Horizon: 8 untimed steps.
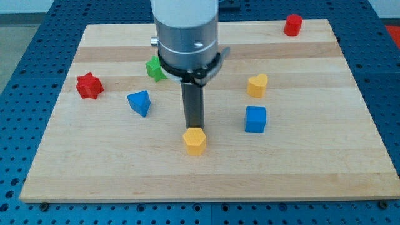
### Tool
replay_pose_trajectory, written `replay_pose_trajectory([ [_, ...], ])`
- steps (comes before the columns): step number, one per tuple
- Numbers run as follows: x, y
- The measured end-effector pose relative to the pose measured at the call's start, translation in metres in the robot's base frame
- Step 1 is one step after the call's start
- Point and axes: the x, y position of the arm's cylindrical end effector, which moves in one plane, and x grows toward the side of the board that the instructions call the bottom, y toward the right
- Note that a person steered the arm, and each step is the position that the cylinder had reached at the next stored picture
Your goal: Move the blue cube right to the yellow heart
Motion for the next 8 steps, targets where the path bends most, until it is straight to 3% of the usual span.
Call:
replay_pose_trajectory([
  [2,-0.019,0.05],
  [4,-0.018,0.163],
  [6,0.008,0.113],
  [7,0.052,0.118],
  [8,0.064,0.158],
])
